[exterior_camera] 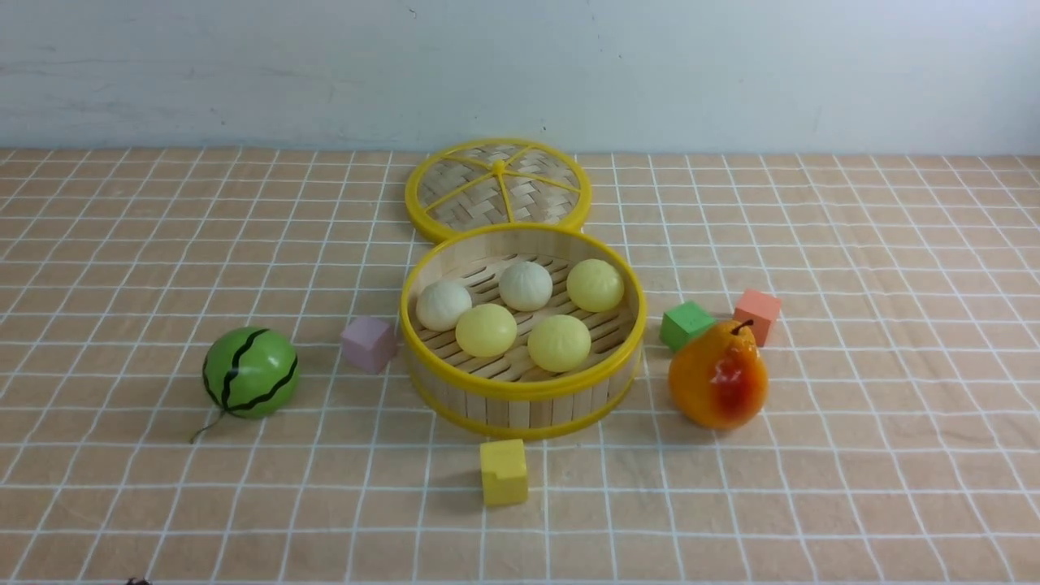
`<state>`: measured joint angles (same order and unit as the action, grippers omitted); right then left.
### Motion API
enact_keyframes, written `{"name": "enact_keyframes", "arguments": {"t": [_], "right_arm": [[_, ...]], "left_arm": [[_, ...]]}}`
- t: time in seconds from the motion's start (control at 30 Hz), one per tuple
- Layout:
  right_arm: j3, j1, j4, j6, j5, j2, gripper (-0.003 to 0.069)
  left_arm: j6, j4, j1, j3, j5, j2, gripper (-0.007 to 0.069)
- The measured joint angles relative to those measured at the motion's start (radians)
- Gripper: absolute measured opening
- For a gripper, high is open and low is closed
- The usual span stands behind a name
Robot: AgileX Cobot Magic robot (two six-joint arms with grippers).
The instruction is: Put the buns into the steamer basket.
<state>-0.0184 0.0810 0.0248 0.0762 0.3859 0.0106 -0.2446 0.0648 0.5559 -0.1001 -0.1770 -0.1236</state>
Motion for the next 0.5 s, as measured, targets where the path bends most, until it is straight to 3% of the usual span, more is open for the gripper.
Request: {"name": "enact_keyframes", "arguments": {"t": [0.1,0.2,0.27,0.33,0.4,0.5], "right_arm": [[0.0,0.0,0.0,0.0,0.0,0.0,0.0085],[0.0,0.0,0.0,0.0,0.0,0.0,0.0086],[0.0,0.0,0.0,0.0,0.0,0.0,0.0086],[0.0,0.0,0.0,0.0,0.0,0.0,0.0088],[0.0,0.0,0.0,0.0,0.0,0.0,0.009],[0.0,0.0,0.0,0.001,0.0,0.0,0.0095]], "left_arm": [[0.0,0.0,-0.131,0.0,0.011,0.003,0.0197],[0.0,0.014,-0.252,0.002,0.01,0.022,0.0123],[0.006,0.03,-0.375,0.022,0.01,0.066,0.0022],[0.021,0.037,-0.466,0.061,0.007,0.116,-0.0013],[0.027,0.045,-0.51,0.1,-0.008,0.13,-0.0013],[0.032,0.06,-0.54,0.125,-0.155,0.134,-0.0013]]}}
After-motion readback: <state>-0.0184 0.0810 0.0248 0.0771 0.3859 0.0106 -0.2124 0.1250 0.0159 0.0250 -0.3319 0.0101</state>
